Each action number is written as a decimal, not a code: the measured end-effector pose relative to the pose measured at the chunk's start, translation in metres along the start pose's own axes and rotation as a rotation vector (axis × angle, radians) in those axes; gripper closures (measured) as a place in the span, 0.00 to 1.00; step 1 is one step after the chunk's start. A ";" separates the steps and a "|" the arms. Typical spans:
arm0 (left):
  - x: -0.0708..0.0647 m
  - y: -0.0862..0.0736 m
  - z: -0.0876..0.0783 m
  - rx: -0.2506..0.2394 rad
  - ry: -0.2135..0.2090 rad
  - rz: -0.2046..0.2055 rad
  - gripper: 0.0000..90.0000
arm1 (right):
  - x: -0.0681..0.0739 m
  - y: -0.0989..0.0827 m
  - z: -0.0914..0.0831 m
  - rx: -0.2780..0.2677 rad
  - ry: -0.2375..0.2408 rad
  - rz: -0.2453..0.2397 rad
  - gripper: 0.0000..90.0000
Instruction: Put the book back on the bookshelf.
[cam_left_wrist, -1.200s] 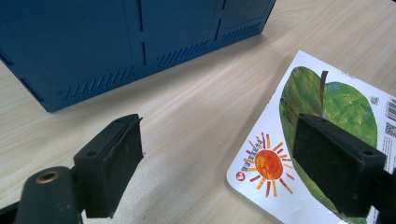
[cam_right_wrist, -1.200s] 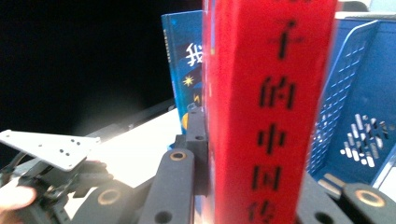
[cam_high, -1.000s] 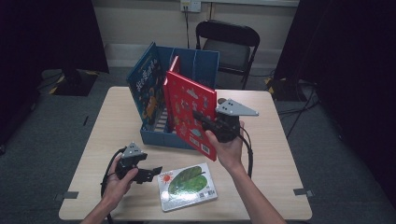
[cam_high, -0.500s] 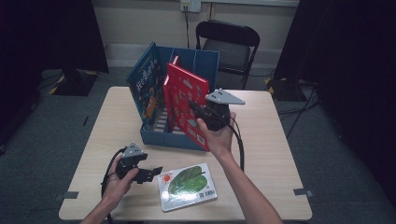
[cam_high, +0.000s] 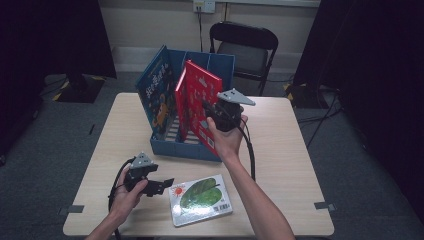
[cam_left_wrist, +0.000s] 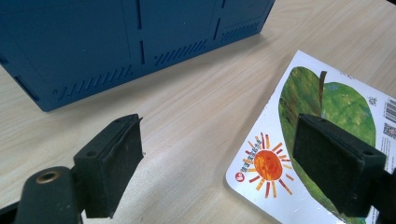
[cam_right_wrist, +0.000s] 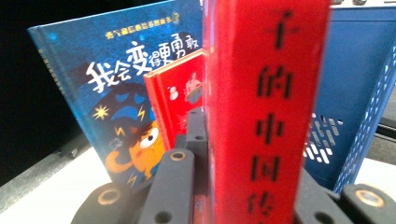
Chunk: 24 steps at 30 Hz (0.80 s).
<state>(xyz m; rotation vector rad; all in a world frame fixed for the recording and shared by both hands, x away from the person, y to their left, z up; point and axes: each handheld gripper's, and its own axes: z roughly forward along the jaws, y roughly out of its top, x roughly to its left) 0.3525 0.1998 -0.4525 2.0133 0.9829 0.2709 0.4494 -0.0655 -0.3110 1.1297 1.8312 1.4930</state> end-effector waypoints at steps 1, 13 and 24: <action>0.000 0.000 0.000 -0.001 -0.002 -0.003 0.18 | 0.000 0.000 0.002 0.000 -0.009 0.000 0.90; 0.001 0.000 -0.001 -0.009 0.003 0.005 0.18 | 0.005 0.004 0.030 0.002 -0.081 0.022 0.90; 0.000 0.000 0.000 -0.008 0.000 0.009 0.18 | 0.008 0.004 0.053 0.002 -0.160 0.041 0.90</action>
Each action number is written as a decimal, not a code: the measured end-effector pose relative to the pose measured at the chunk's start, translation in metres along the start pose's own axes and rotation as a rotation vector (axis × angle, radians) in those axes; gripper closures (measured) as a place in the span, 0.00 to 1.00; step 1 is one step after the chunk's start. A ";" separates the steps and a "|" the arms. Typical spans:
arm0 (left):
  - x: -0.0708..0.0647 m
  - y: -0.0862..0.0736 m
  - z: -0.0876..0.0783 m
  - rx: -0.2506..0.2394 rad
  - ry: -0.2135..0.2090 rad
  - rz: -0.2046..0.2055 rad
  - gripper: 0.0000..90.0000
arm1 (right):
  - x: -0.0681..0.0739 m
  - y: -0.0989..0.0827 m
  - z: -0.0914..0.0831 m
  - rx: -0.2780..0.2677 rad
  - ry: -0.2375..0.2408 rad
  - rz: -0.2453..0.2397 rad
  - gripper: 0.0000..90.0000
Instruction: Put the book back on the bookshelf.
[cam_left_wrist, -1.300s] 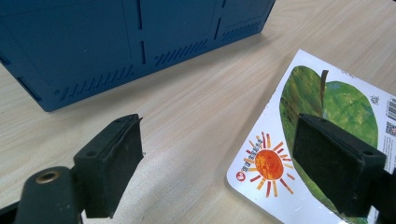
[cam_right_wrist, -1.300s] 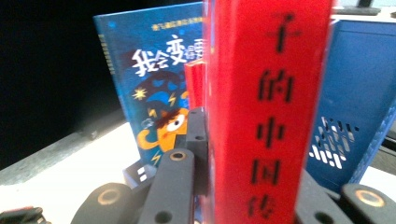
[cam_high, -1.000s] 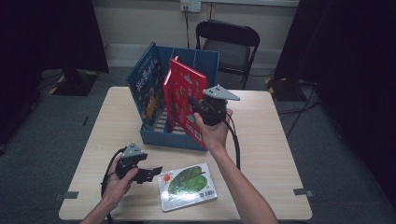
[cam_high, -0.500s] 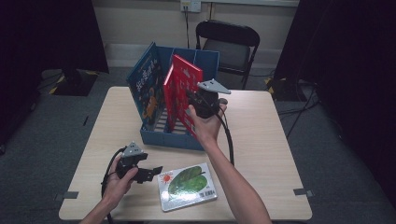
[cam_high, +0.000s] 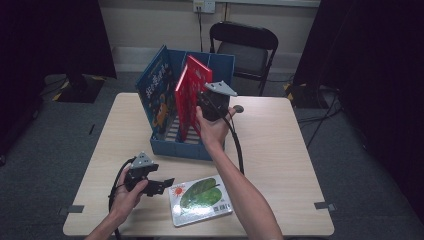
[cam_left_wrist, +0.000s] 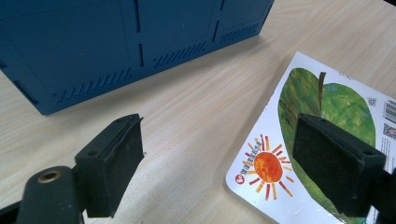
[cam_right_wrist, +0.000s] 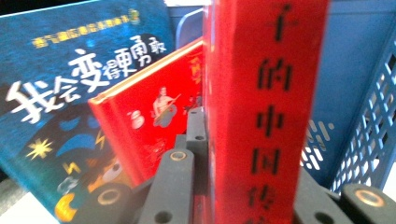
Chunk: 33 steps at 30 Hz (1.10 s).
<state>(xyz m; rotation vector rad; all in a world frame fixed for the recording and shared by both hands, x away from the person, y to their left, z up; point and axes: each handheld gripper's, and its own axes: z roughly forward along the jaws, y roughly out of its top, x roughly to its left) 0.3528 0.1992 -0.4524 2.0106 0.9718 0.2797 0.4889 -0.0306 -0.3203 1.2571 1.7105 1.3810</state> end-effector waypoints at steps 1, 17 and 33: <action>0.000 0.000 0.000 -0.002 -0.002 0.000 0.18 | 0.000 0.000 0.002 0.004 -0.006 0.006 0.89; 0.000 0.001 -0.001 -0.003 -0.009 0.005 0.18 | 0.015 -0.003 0.032 0.006 -0.137 0.016 0.89; -0.001 0.002 -0.001 -0.009 -0.010 0.011 0.18 | 0.019 -0.018 0.051 0.015 -0.174 0.027 0.89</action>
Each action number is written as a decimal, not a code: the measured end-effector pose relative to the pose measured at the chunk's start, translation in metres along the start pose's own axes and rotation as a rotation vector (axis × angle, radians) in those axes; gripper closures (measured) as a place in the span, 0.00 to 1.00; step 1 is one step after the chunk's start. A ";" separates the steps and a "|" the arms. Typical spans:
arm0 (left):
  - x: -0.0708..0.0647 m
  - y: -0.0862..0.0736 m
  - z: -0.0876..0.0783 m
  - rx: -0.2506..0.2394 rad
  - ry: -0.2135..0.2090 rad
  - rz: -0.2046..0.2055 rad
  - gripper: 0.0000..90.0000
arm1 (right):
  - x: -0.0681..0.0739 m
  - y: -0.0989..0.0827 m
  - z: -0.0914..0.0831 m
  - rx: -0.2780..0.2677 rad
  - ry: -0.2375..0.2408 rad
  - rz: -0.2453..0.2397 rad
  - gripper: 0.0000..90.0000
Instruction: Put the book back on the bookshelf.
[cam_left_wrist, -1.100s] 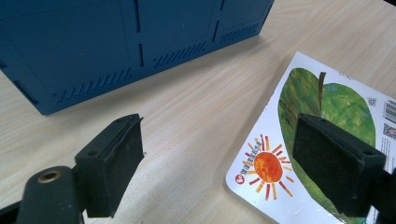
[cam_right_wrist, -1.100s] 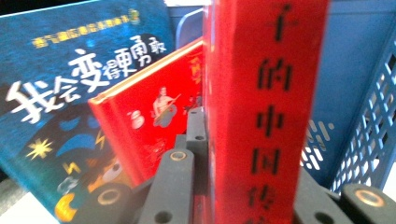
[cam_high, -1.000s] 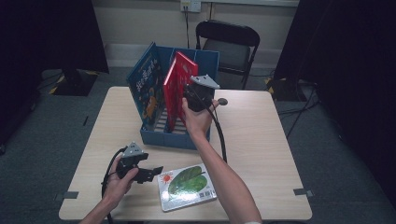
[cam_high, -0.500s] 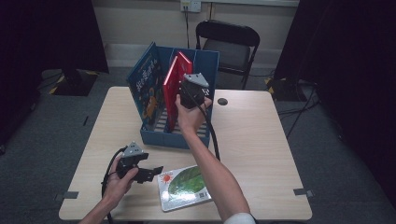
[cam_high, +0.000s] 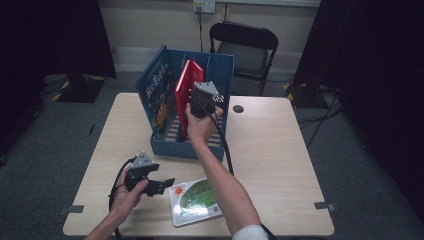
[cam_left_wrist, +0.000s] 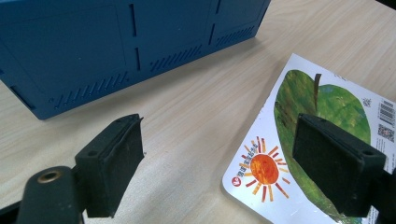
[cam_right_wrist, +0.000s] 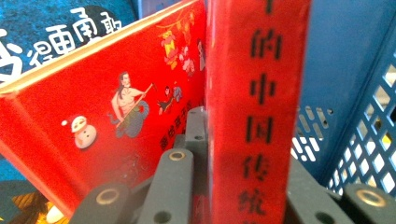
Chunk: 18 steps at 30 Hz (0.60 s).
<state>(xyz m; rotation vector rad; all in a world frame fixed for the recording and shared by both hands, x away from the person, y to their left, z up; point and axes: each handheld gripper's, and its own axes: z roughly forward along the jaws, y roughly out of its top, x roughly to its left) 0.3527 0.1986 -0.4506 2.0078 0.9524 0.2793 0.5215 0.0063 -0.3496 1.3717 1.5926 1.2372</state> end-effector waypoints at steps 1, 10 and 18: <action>0.000 0.000 0.000 0.000 0.001 0.006 0.18 | 0.001 0.000 0.000 -0.002 0.002 -0.006 0.89; 0.000 0.000 -0.001 0.003 0.000 0.002 0.18 | -0.002 -0.001 0.000 -0.008 0.016 -0.080 0.87; 0.000 -0.001 -0.003 0.003 0.006 -0.004 0.18 | -0.009 0.000 0.000 -0.009 0.046 -0.112 0.87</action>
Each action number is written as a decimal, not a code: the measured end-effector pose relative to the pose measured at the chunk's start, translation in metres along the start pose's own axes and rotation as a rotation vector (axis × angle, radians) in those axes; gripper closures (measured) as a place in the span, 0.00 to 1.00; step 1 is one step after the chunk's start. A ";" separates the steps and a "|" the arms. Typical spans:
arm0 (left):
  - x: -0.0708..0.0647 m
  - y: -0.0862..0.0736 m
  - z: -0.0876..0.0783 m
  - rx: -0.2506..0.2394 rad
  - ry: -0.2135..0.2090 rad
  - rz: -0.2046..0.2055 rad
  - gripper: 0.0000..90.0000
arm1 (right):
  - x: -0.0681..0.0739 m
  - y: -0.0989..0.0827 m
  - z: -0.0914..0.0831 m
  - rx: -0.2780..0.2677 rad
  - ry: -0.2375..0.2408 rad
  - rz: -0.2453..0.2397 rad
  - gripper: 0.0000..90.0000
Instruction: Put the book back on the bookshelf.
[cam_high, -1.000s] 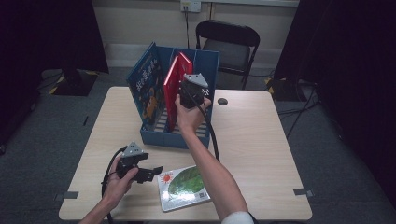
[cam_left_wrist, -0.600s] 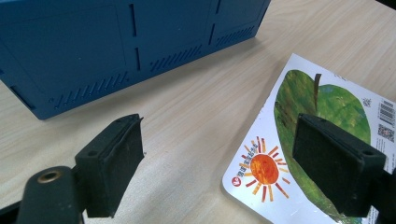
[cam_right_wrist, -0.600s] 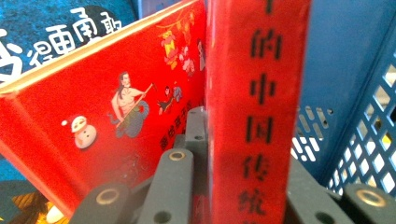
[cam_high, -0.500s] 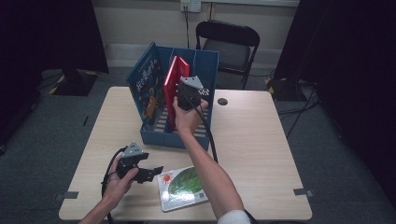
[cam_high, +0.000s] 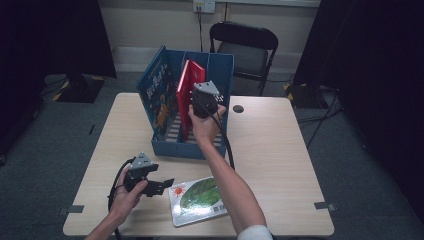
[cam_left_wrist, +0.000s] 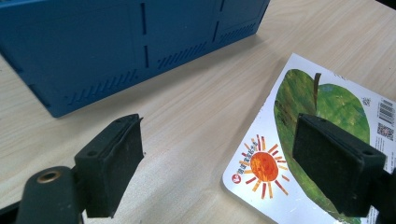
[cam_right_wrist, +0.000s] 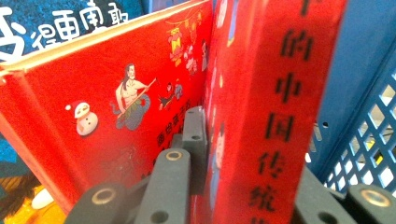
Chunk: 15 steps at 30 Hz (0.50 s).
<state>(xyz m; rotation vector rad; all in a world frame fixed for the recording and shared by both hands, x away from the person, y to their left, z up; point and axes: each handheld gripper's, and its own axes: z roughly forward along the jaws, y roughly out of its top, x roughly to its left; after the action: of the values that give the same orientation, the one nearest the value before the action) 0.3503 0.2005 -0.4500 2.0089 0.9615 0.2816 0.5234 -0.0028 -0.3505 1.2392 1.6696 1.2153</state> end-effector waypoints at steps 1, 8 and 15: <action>0.000 0.000 0.000 -0.001 0.000 -0.001 0.18 | -0.001 0.000 0.000 0.001 0.003 0.003 0.87; 0.000 -0.001 0.000 0.001 0.001 0.002 0.18 | -0.010 0.000 0.001 -0.004 0.054 -0.023 0.86; -0.001 0.000 0.002 0.005 0.000 0.008 0.18 | -0.009 -0.001 -0.002 0.005 0.069 0.004 0.86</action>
<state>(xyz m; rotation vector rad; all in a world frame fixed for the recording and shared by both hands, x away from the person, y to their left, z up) 0.3509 0.1989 -0.4510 2.0180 0.9548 0.2838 0.5243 -0.0120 -0.3508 1.2167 1.7210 1.2708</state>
